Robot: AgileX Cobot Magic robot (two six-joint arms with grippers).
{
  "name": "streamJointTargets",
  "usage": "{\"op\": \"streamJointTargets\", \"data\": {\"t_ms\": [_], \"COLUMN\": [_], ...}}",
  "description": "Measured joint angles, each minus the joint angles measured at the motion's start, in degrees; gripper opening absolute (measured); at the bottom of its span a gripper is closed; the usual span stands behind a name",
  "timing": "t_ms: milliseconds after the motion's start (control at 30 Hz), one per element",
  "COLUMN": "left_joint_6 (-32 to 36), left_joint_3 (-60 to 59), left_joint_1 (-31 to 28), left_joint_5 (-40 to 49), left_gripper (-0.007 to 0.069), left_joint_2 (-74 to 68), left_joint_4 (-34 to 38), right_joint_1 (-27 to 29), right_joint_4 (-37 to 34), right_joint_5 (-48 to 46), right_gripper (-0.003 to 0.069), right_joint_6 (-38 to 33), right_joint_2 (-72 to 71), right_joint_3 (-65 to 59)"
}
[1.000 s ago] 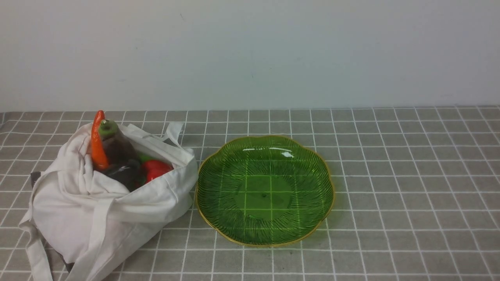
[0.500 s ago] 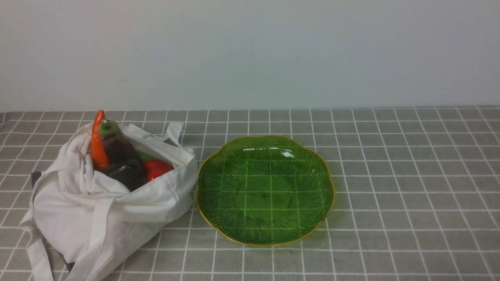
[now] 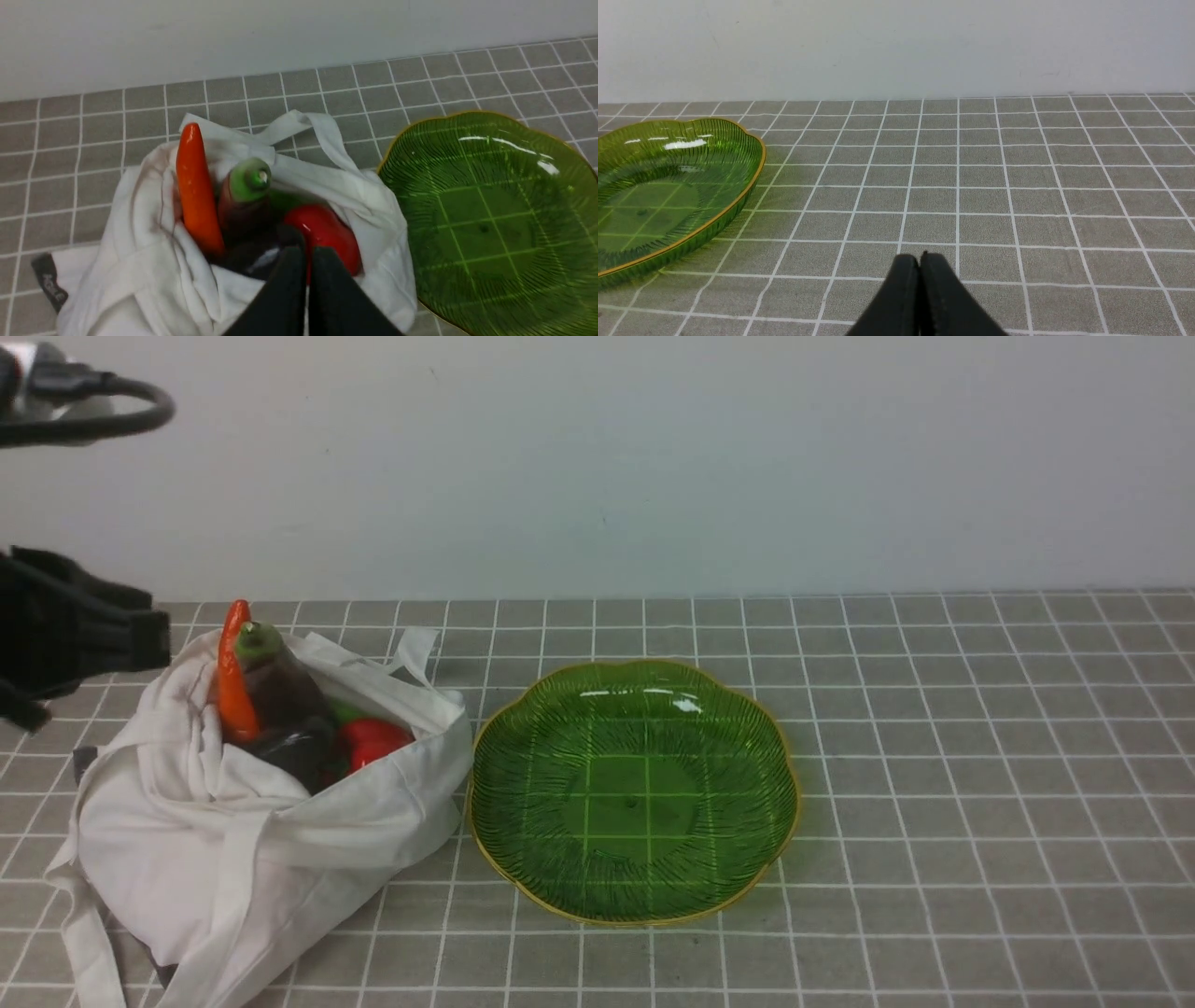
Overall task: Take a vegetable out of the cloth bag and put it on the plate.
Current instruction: Grab an eggplant from the bag with your left arm
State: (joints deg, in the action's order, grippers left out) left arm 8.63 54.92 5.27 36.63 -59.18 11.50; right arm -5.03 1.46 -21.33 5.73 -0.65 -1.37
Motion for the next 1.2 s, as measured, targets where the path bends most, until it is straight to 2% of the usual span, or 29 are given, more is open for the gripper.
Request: {"op": "streamJointTargets", "data": {"t_ms": [200,233,267,333,400,500,567,633,700,733,767,800,833,1200], "left_joint_6": [2.0,2.5,2.5,2.5,2.5,2.9,2.9,2.9,2.6,2.4,2.4,2.4,2.5,3.5], "left_joint_3": [0.4,1.1,1.5,2.7,3.7,4.3,4.4,4.4,4.4,4.4,4.4,4.4,4.4,12.6], "left_joint_1": [0.0,0.0,0.0,0.0,0.0,0.0,0.0,0.0,0.0,0.0,0.0,0.0,0.0,0.0], "left_joint_5": [-4.9,-5.8,-6.0,-7.0,-8.1,-10.8,-11.5,-11.2,-11.0,-10.7,-10.6,-10.4,-10.3,-5.0], "left_gripper": [0.0106,0.0181,0.0209,0.0322,0.0404,0.0523,0.0556,0.0549,0.051,0.0418,0.0388,0.0252,0.021,0.0223], "left_joint_2": [-8.8,-12.3,-13.7,-16.8,-19.2,-22.8,-24.9,-26.5,-27.2,-27.5,-27.5,-27.1,-26.6,-11.4], "left_joint_4": [0.0,0.0,0.0,0.0,0.0,0.0,0.0,0.0,0.0,0.0,0.0,-0.1,-0.3,1.7], "right_joint_1": [0.0,0.0,0.0,0.0,0.0,0.0,0.0,0.0,0.0,0.0,0.0,0.0,0.0,0.0], "right_joint_4": [0.0,0.0,0.0,0.0,0.0,0.0,0.0,0.0,0.0,0.0,0.0,0.0,0.0,0.0], "right_joint_5": [0.0,0.0,0.0,0.0,0.0,0.0,0.0,0.0,0.0,0.0,0.0,0.0,0.0,0.0], "right_gripper": [-0.0015,-0.0015,-0.0015,-0.0015,-0.0015,-0.0015,-0.0015,-0.0015,-0.0015,-0.0015,-0.0015,-0.0015,-0.0015,-0.0015], "right_joint_6": [0.0,0.0,0.0,0.0,0.0,0.0,0.0,0.0,0.0,0.0,0.0,0.0,0.0,0.0], "right_joint_2": [0.0,0.0,0.0,0.0,0.0,0.0,0.0,0.0,0.0,0.0,0.0,0.0,0.0,0.0], "right_joint_3": [0.0,0.0,0.0,0.0,0.0,0.0,0.0,0.0,0.0,0.0,0.0,0.0,0.0,0.0]}}
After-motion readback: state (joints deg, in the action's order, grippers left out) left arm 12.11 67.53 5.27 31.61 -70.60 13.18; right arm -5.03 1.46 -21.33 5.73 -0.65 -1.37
